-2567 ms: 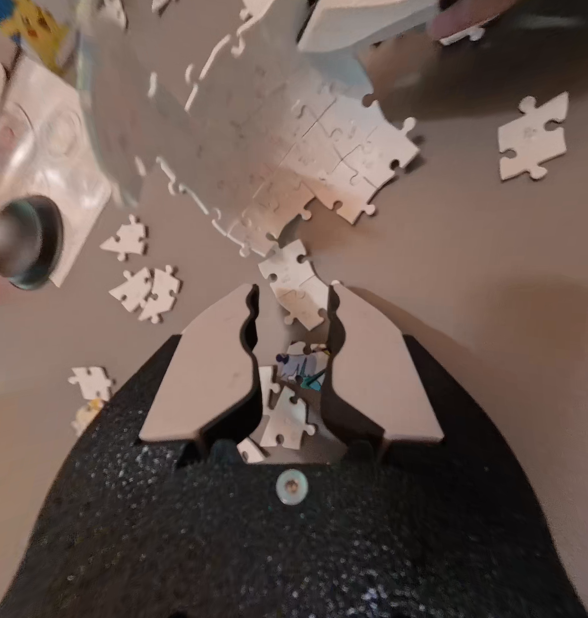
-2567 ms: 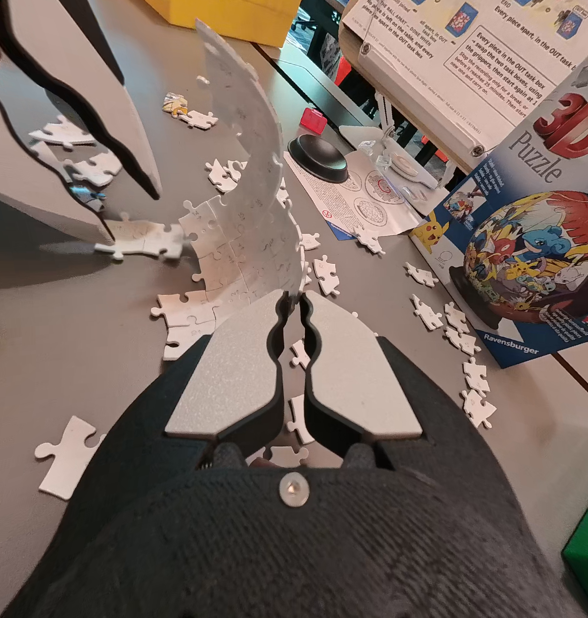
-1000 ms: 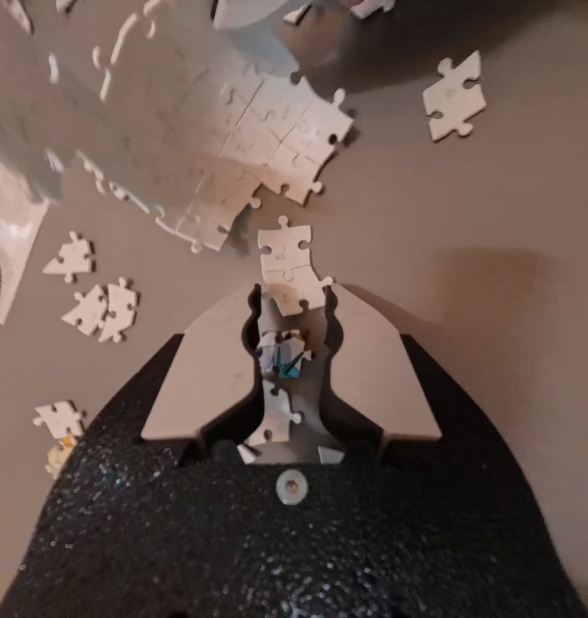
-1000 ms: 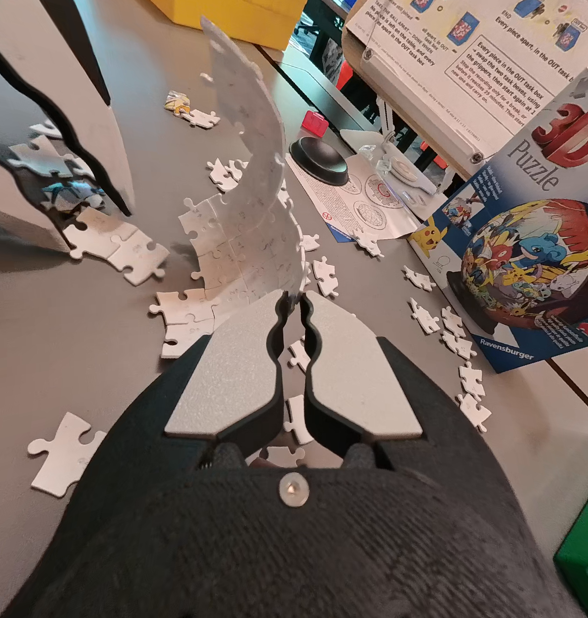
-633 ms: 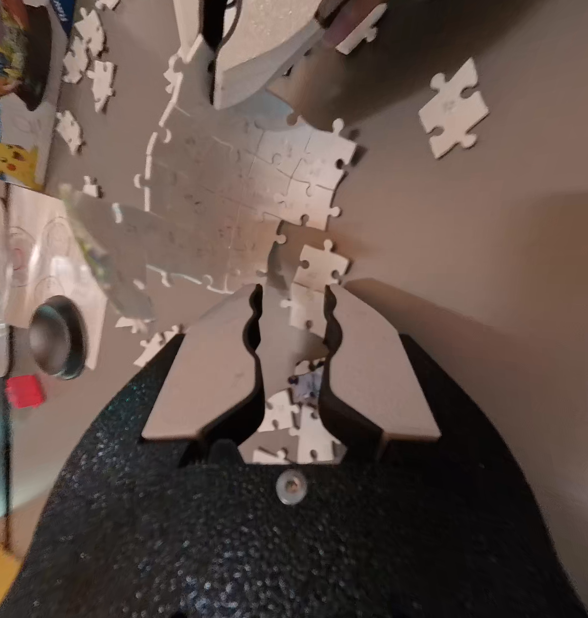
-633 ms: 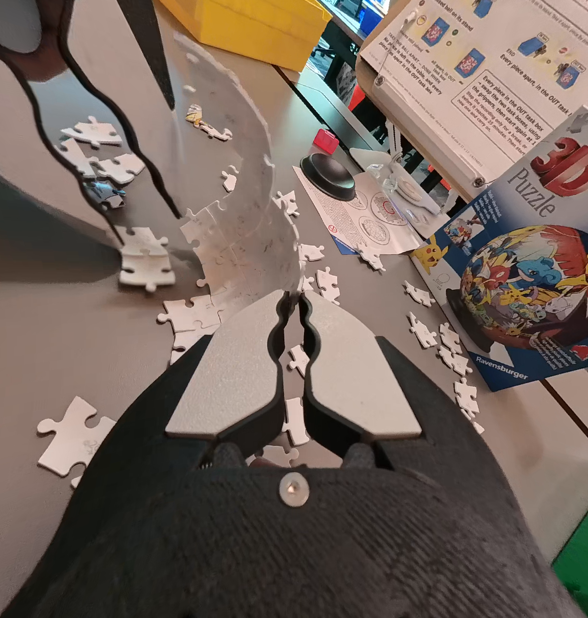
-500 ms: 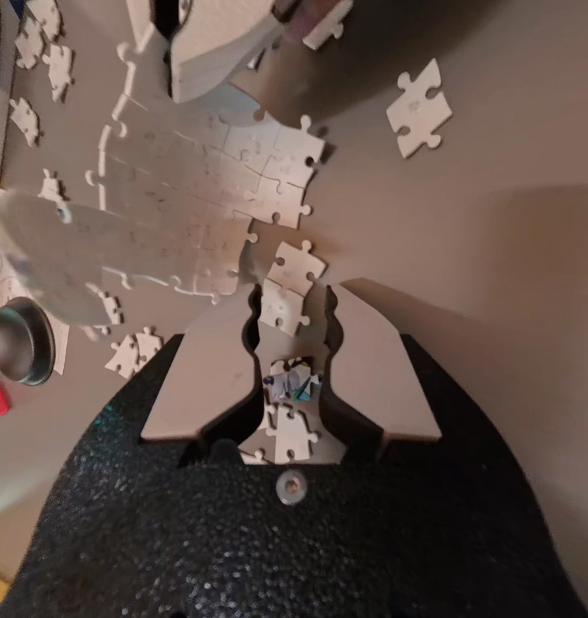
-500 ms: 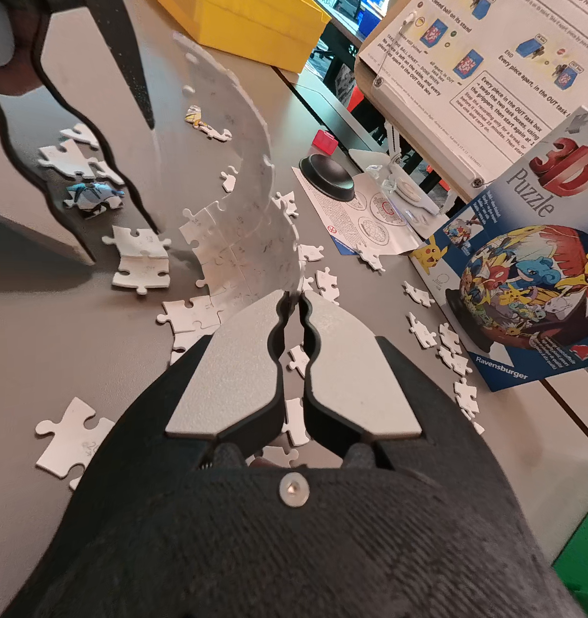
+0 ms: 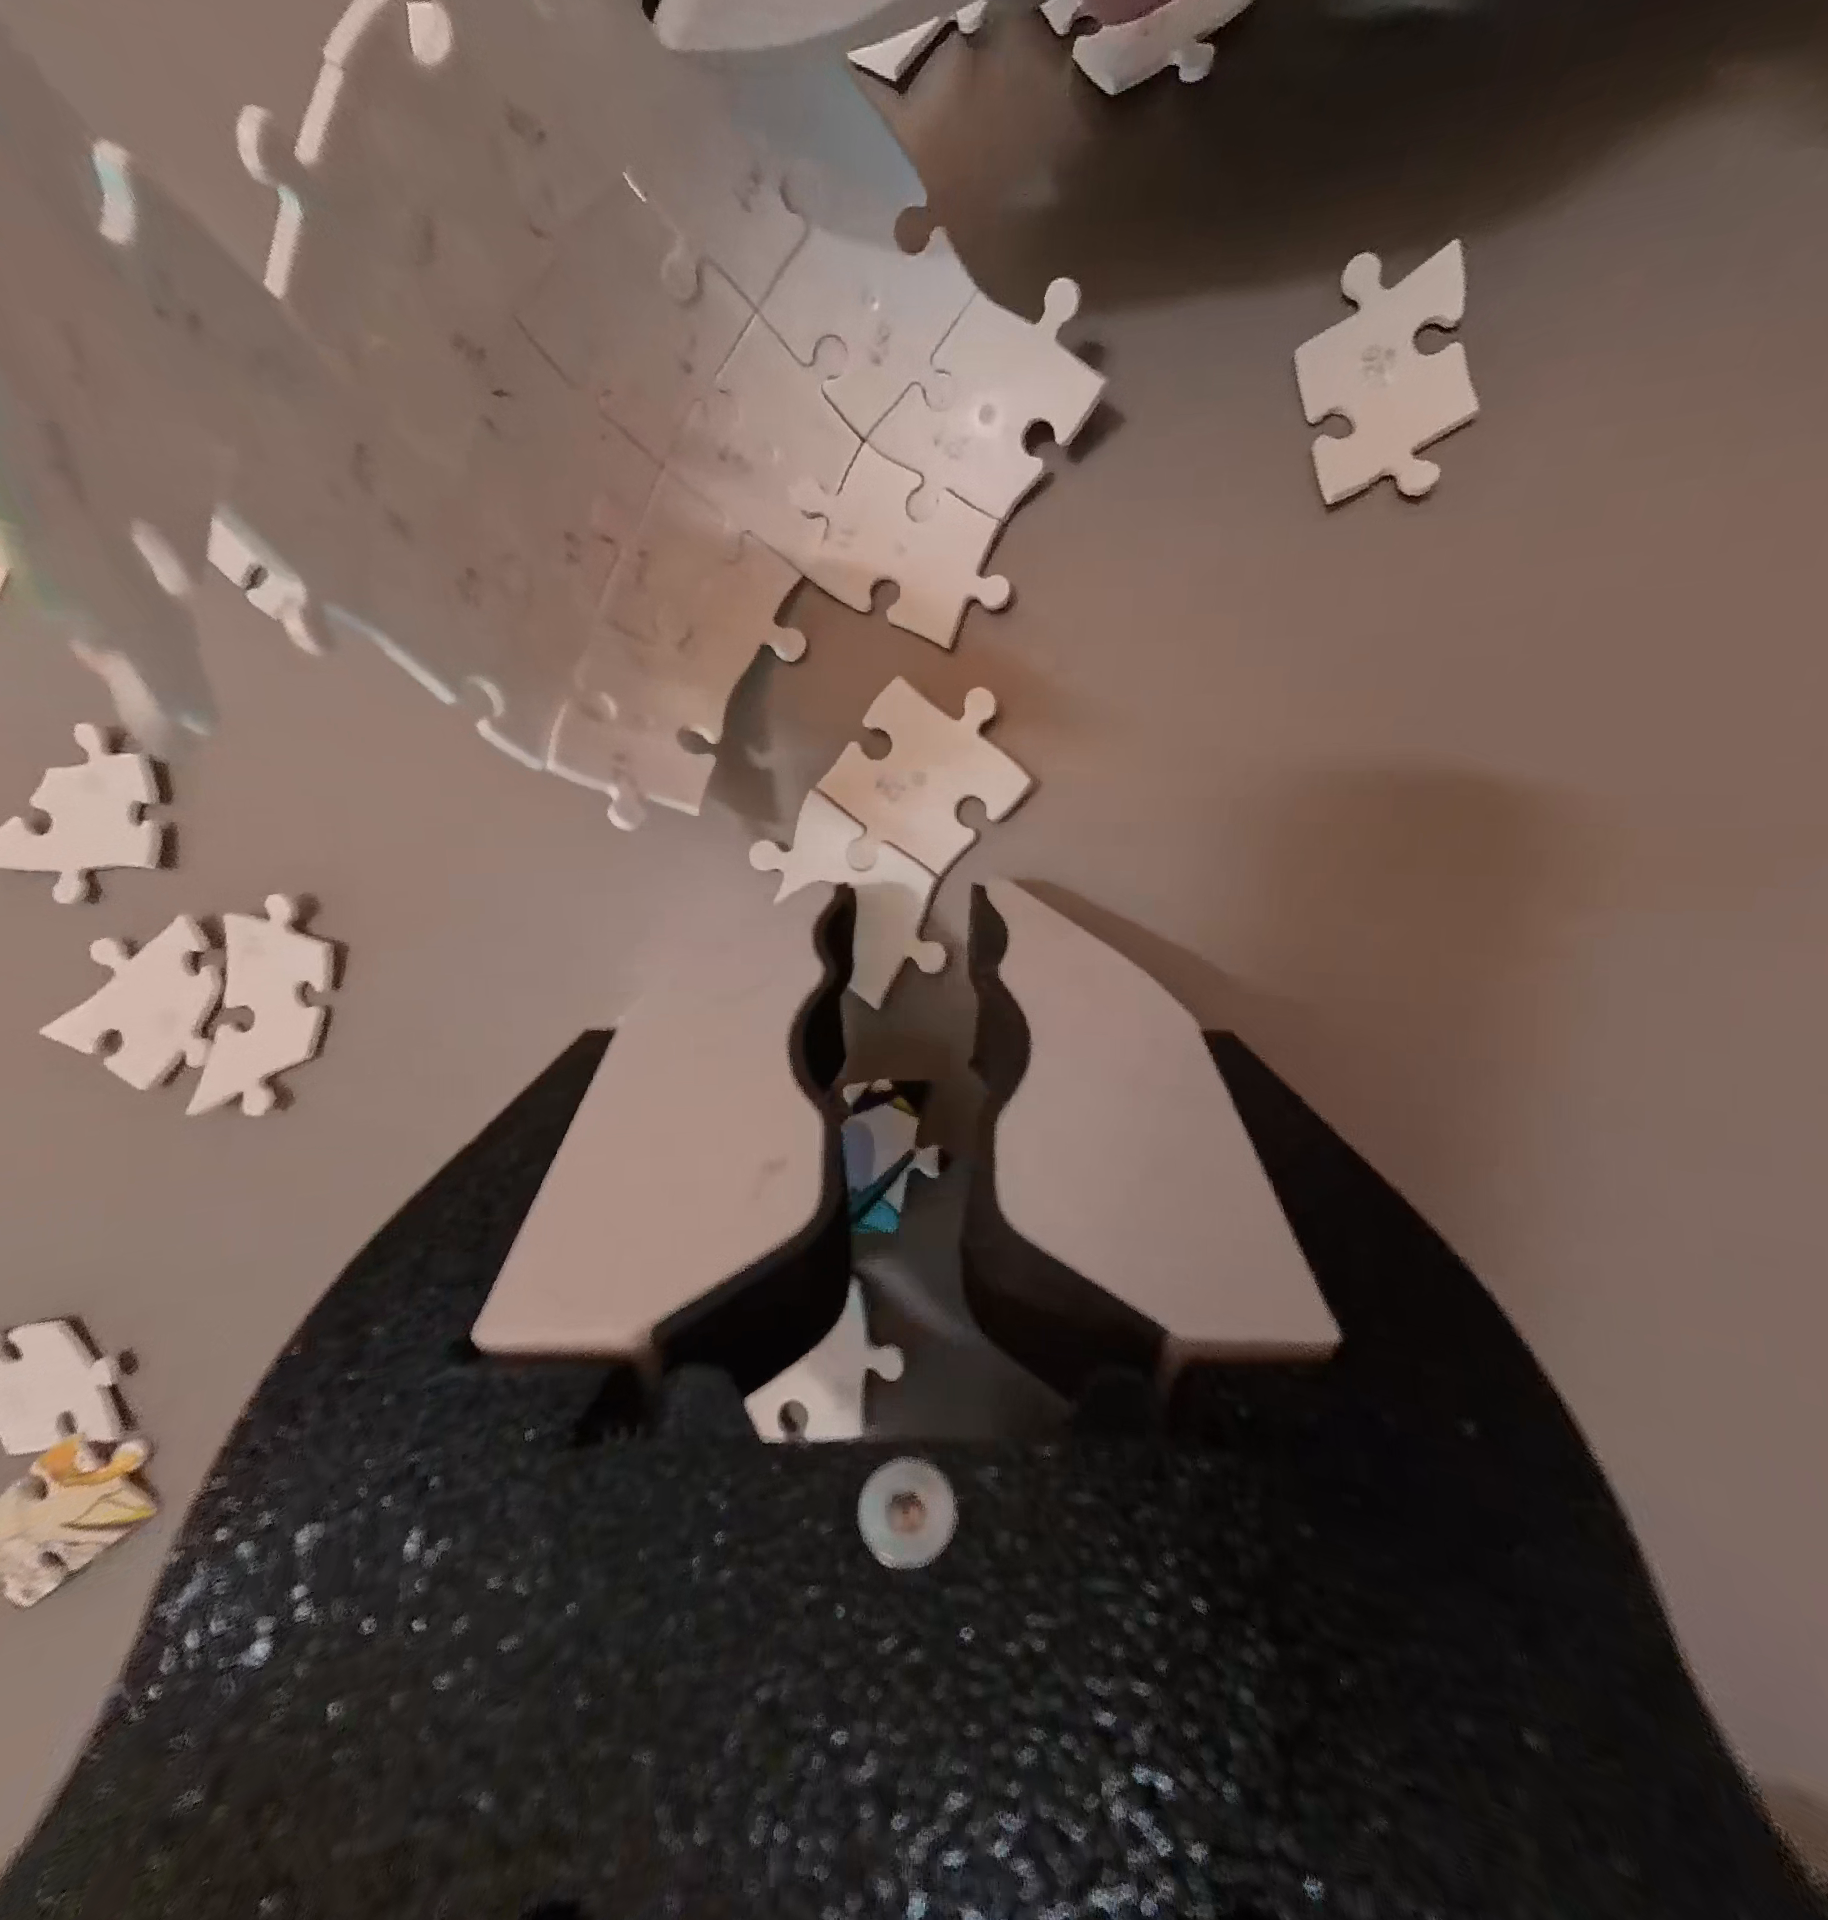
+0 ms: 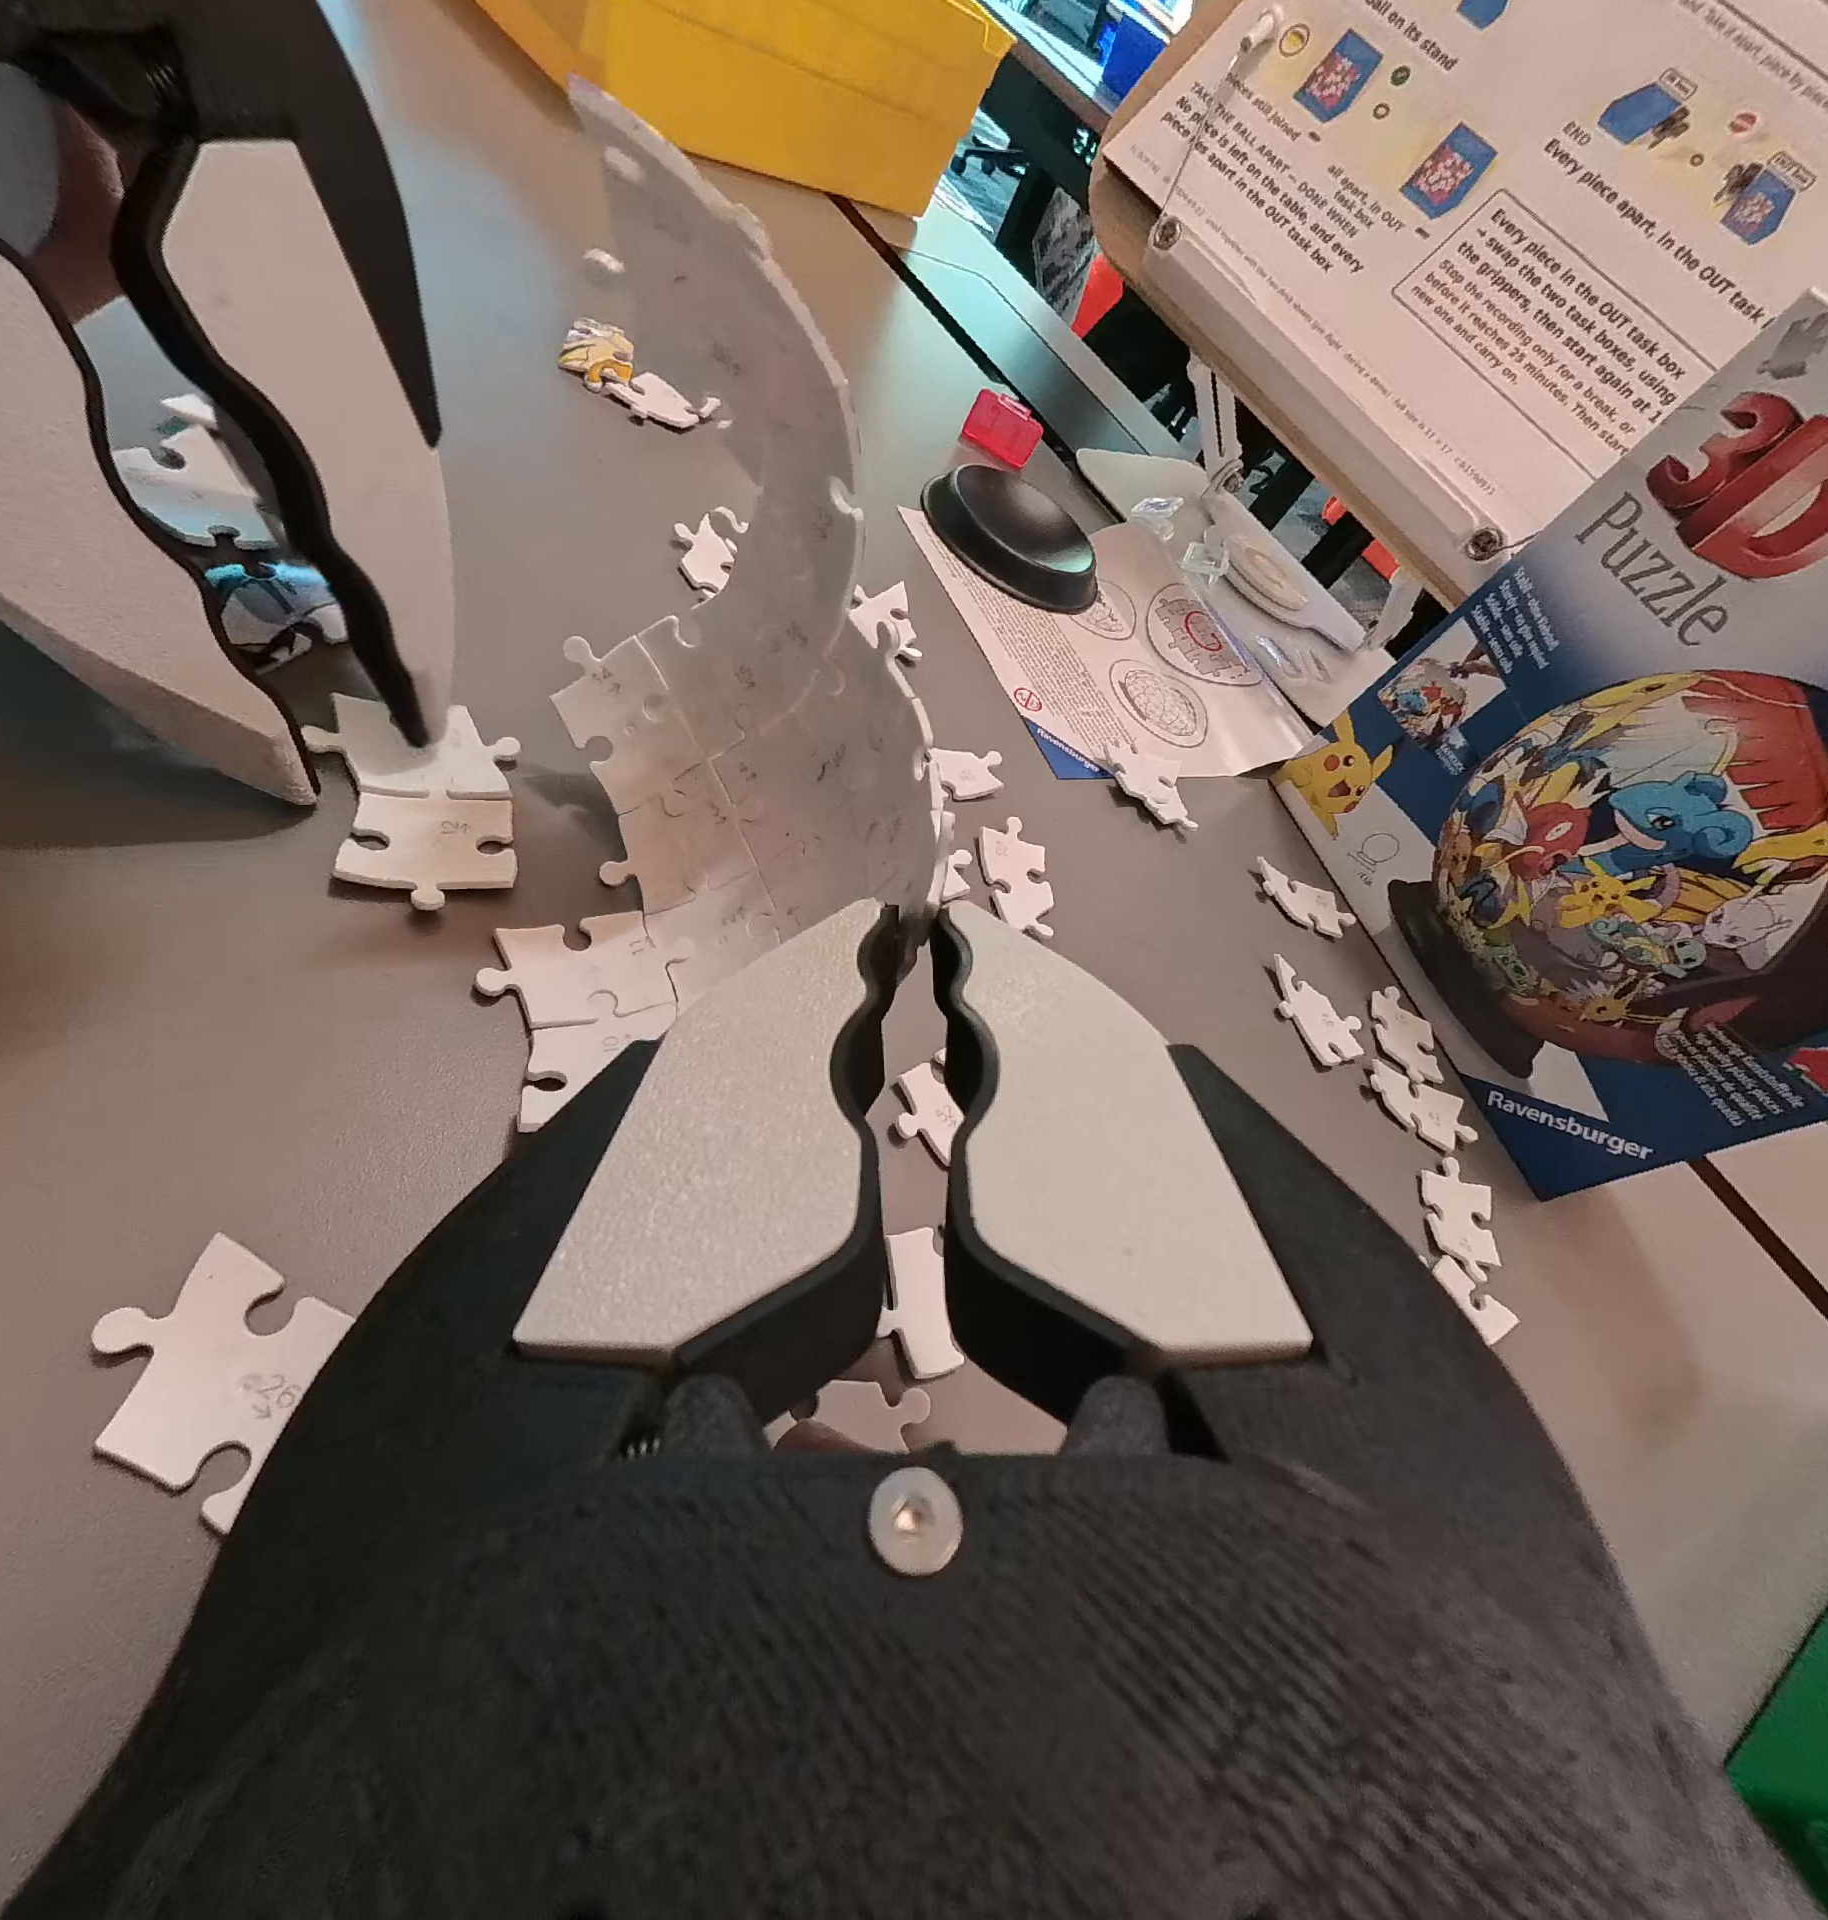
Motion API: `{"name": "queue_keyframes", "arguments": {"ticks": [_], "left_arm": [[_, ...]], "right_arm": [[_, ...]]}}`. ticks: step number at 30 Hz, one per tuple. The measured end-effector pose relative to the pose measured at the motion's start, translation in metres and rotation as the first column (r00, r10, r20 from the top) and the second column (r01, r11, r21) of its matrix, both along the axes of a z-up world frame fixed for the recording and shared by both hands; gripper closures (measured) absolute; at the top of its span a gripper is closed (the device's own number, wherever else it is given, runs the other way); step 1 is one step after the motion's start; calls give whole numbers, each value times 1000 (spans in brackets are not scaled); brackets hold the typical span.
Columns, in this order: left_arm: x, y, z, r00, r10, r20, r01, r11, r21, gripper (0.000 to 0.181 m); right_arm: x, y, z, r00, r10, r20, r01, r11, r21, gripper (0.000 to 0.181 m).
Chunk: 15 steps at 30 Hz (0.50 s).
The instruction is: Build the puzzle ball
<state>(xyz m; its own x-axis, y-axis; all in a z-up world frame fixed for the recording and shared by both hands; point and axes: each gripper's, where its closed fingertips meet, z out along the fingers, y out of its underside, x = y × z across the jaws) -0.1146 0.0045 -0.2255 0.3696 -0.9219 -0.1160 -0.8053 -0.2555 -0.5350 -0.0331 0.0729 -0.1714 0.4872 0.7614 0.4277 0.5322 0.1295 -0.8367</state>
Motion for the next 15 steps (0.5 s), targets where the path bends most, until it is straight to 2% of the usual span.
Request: {"name": "queue_keyframes", "arguments": {"ticks": [8,13,15], "left_arm": [[0,-3,-1,1000,12,15,-12,1000,-9,170],[0,-4,-1,1000,14,8,-14,1000,-14,169],[0,-4,1,999,32,20,-32,999,-9,163]], "right_arm": [[0,0,0,1000,-1,-4,1,1000,-4,175],[0,0,0,1000,-1,-2,1,1000,-3,175],[1,0,-1,1000,-1,-1,1,1000,-3,175]]}}
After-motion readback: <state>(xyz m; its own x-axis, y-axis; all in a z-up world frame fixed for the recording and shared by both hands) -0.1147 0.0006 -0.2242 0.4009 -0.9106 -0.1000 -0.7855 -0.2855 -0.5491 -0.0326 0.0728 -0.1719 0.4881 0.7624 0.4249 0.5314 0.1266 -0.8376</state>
